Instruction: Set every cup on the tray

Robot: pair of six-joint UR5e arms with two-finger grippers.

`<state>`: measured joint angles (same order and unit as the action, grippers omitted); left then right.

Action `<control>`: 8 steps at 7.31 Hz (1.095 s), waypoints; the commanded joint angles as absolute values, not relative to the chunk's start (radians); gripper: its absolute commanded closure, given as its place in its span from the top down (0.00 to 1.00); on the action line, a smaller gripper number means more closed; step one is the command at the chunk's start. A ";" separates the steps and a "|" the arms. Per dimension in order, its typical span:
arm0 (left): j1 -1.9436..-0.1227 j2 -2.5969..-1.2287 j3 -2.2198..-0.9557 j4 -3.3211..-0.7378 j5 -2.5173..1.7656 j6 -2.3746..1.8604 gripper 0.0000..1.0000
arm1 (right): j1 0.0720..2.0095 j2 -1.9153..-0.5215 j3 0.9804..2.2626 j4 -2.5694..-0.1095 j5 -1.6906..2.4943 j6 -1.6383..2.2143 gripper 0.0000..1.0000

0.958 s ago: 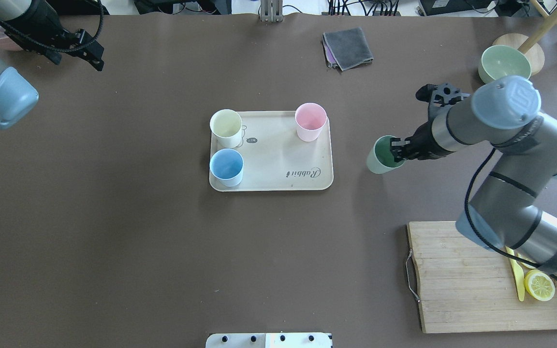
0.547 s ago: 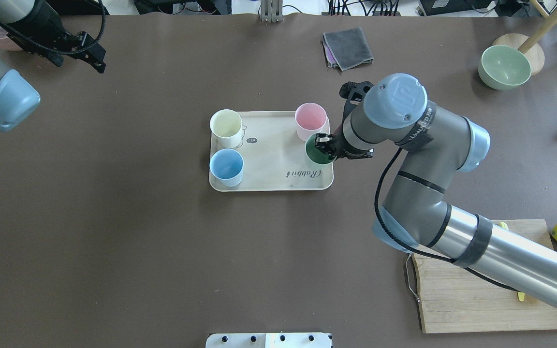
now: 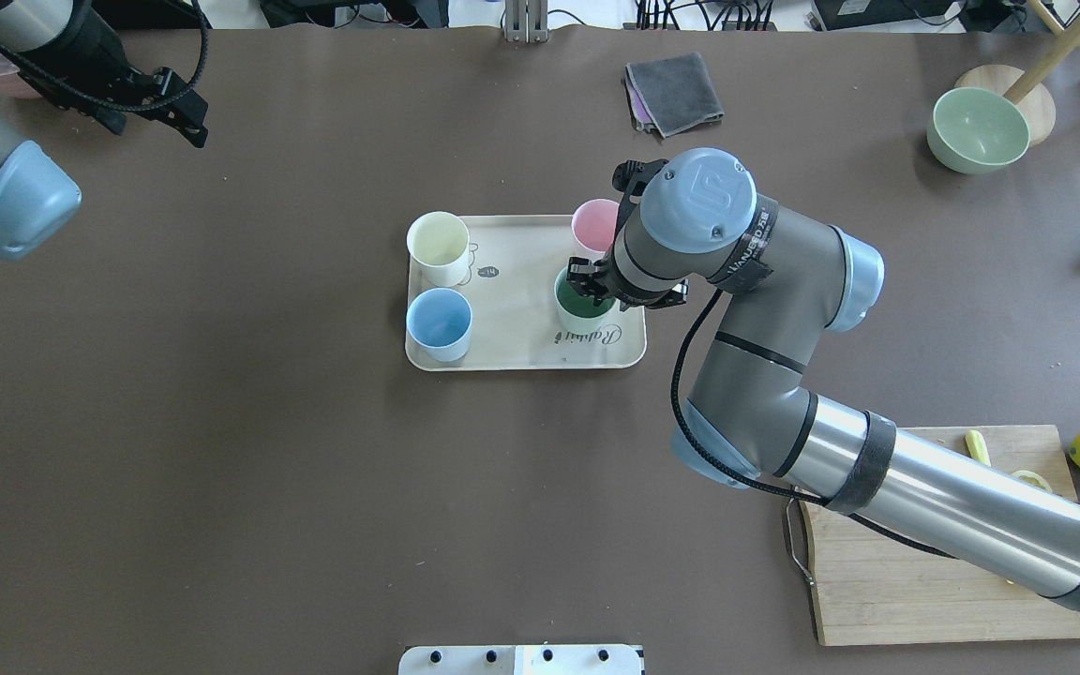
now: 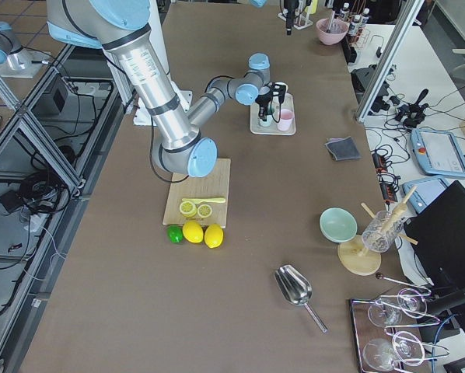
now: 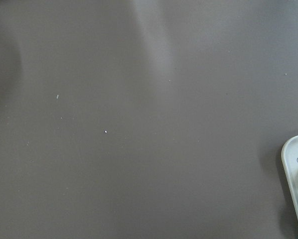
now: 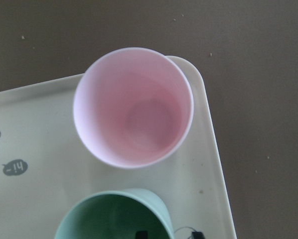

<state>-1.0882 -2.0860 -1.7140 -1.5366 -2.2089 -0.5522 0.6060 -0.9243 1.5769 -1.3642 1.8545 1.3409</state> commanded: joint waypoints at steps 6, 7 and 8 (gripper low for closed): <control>-1.245 -1.783 -1.821 -1.562 -2.244 -0.289 0.98 | 1.145 -1.456 1.824 -1.456 2.242 0.539 1.00; -1.343 -1.714 -1.807 -1.551 -2.264 -0.109 0.98 | 1.254 -1.565 1.816 -1.460 2.270 0.318 1.00; -1.420 -1.647 -1.793 -1.542 -2.346 -0.019 0.98 | 1.388 -1.635 1.775 -1.469 2.296 0.119 1.00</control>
<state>-1.3167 -1.7338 -1.8038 -1.5524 -2.2768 -0.1684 1.2313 -1.5285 1.8069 -1.4619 2.2522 0.3722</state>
